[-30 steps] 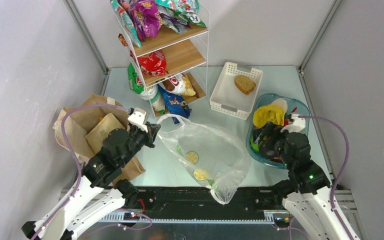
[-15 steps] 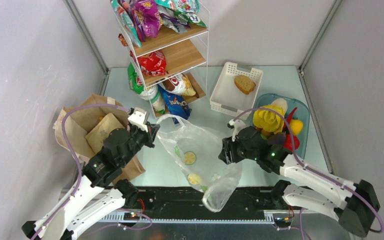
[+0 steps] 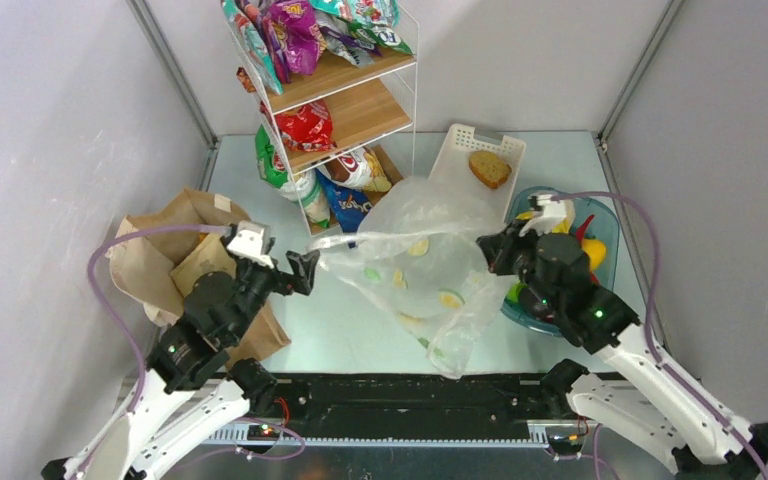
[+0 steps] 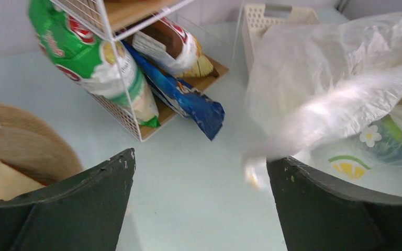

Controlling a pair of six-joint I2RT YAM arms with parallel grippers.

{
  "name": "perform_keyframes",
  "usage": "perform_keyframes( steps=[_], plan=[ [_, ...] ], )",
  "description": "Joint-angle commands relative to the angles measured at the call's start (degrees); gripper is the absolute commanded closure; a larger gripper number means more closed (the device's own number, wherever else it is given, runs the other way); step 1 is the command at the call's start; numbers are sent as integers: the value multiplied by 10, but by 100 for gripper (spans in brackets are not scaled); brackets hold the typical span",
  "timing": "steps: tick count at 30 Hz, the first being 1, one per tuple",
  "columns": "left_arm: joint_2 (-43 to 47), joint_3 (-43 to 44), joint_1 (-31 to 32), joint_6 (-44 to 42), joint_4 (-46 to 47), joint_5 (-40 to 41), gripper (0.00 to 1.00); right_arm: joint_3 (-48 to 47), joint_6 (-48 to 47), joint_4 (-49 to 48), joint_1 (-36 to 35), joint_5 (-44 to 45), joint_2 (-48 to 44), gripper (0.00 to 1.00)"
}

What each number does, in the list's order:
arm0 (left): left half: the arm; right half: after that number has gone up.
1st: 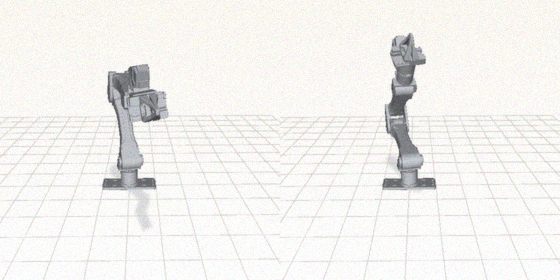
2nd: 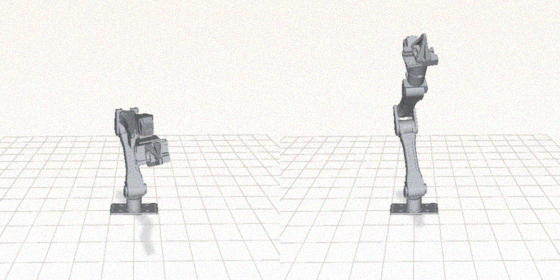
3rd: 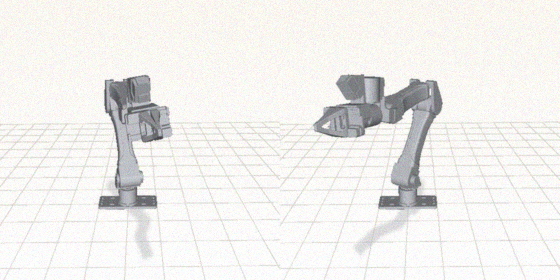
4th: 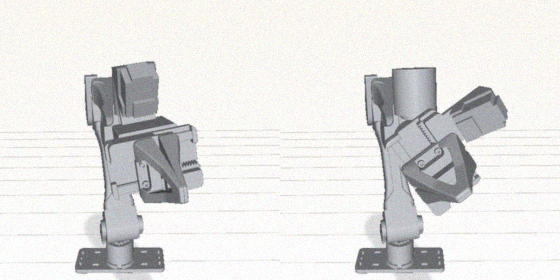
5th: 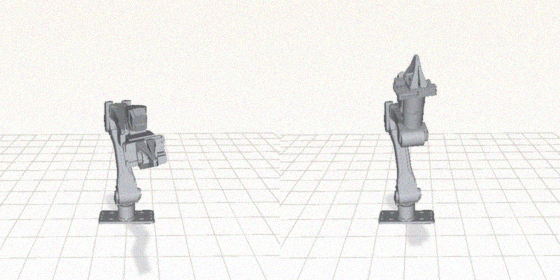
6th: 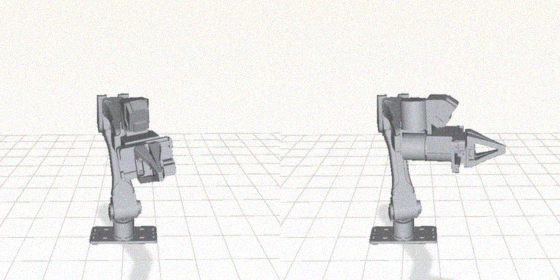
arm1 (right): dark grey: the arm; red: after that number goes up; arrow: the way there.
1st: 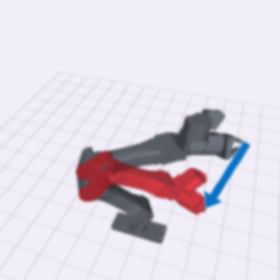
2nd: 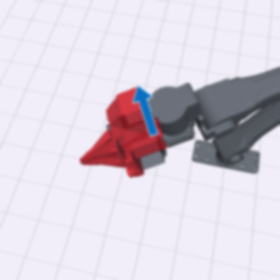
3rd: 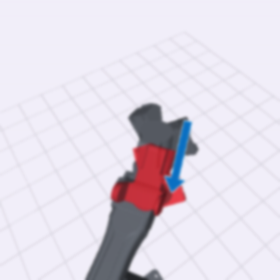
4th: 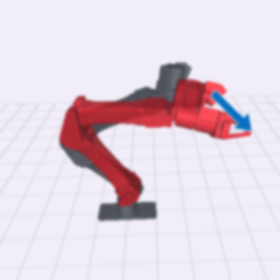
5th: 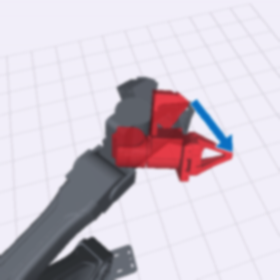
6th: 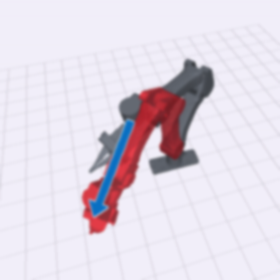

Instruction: Untie the knot of the grocery bags and take out the mixed food

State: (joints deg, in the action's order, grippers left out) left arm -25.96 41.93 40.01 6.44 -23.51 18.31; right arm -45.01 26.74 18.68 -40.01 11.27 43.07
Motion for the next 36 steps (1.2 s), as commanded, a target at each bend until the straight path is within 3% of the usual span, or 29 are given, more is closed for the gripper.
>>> perform_keyframes(
  steps=[1,10,14,22,25,28,30,32,33,34,35,36],
  plan=[
    [53,35,1,-20,13,79,0,-20,-3,-26,40,25,-31,100],
    [109,97,0,19,-133,222,0,36,-25,-61,44,60,-18,100],
    [122,102,1,52,-172,205,0,51,-18,-75,44,64,-9,100],
    [35,94,1,87,-210,127,0,54,-19,-62,46,68,-1,97],
    [3,86,1,82,-219,144,0,54,-21,-58,46,63,-9,83],
    [-31,77,0,76,-228,156,0,54,-24,-58,48,49,-17,54],
    [-49,74,0,71,-235,150,3,53,-26,-59,48,42,-24,44],
    [-61,72,0,67,-240,136,21,53,-27,-56,49,37,-36,39],
    [-64,71,1,67,-241,121,43,54,-27,-54,49,36,-40,39],
    [-68,72,1,67,-241,111,54,54,-28,-53,49,36,-47,38],
    [-71,75,1,67,-241,86,72,54,-30,-49,49,35,-51,33],
    [-72,77,3,68,-240,76,81,53,-30,-47,49,34,-60,30]
  ],
)
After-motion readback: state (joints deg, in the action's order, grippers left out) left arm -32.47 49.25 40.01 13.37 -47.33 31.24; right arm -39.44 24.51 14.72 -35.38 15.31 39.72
